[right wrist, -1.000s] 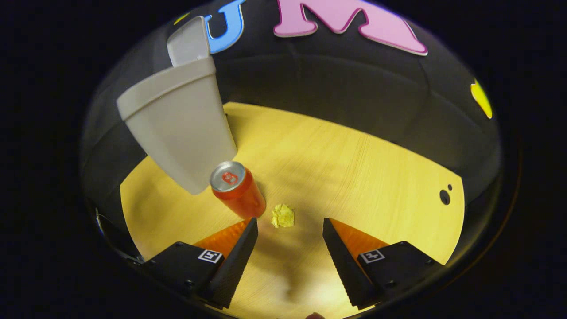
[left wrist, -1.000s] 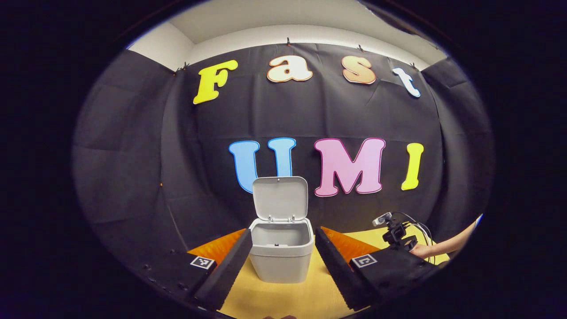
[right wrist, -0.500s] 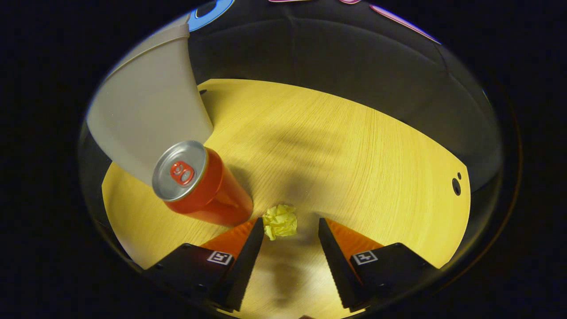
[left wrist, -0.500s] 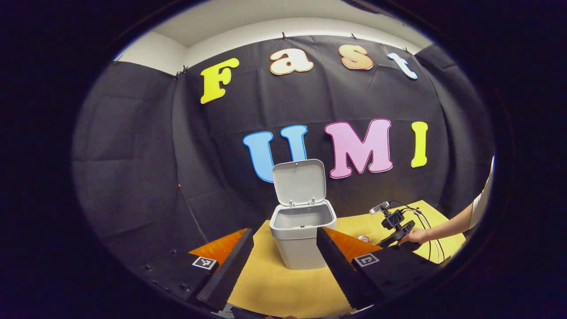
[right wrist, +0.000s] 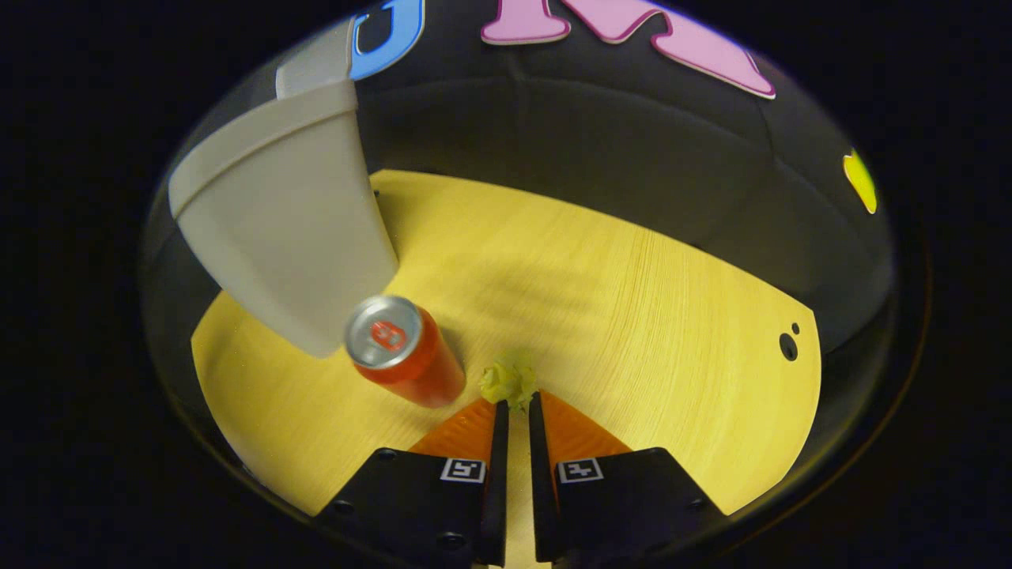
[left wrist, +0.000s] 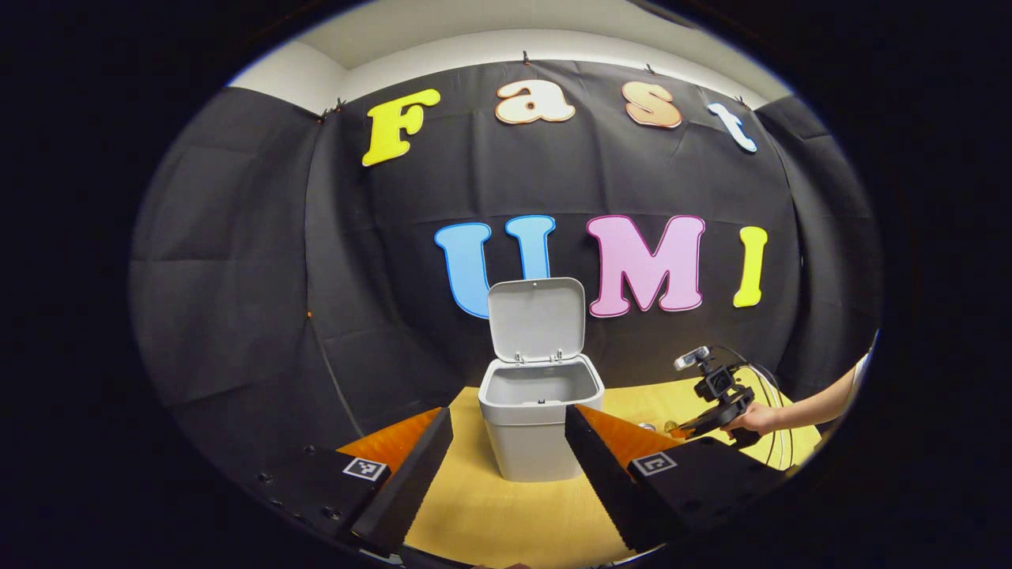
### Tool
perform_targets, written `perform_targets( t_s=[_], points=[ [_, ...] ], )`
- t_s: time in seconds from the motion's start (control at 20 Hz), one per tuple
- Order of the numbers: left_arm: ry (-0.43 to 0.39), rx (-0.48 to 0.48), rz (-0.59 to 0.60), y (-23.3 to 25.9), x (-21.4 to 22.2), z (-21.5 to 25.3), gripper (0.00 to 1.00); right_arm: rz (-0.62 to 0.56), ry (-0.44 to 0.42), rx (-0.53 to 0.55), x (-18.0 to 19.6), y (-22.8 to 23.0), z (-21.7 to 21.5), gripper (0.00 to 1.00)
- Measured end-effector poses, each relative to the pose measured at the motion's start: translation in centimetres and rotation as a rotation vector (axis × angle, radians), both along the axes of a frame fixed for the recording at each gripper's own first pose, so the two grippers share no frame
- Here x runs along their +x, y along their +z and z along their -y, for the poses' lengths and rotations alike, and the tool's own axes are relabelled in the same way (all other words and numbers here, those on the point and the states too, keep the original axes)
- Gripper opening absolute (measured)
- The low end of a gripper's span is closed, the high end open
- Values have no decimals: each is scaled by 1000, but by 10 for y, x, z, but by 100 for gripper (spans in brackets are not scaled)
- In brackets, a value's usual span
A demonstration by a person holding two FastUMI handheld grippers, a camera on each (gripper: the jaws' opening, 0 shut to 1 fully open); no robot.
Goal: Press the lid of the desktop garbage bin to open it, pick up the crumpled paper on the desktop and throw it into the bin, then pick up the pop can on the desktop and drop it into the bin, and finally close the garbage bin lid.
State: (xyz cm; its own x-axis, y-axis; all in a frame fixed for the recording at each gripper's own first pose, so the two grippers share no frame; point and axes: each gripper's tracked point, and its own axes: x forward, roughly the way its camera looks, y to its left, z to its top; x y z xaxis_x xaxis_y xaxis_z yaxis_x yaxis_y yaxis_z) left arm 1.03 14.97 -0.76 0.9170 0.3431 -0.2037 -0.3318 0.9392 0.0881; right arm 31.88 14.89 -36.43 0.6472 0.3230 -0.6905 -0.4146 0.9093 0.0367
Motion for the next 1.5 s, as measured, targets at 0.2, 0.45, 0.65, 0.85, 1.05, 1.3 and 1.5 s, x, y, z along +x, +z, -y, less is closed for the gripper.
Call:
perform_targets(
  t_s=[0.2,0.45,0.65,0.85,1.05,1.3,1.5],
  points=[
    [-10,-31,5,-5,11,-9,96,145,55,198,9,105,-40,18],
    [-27,-32,-1,-12,17,-7,96,317,244,328,-8,239,-127,18],
    [-23,-41,-10,-19,15,-4,96,303,369,286,-16,242,-204,18],
    [-36,-98,-17,-31,19,15,97,235,430,239,-26,215,-233,21],
    [-92,-125,-26,-45,28,40,97,270,436,224,-26,221,-227,57],
    [-221,-166,-52,-79,66,84,97,316,339,222,-21,245,-165,84],
    [-338,-183,-90,-118,105,129,95,360,215,210,-19,263,-91,88]
  ],
)
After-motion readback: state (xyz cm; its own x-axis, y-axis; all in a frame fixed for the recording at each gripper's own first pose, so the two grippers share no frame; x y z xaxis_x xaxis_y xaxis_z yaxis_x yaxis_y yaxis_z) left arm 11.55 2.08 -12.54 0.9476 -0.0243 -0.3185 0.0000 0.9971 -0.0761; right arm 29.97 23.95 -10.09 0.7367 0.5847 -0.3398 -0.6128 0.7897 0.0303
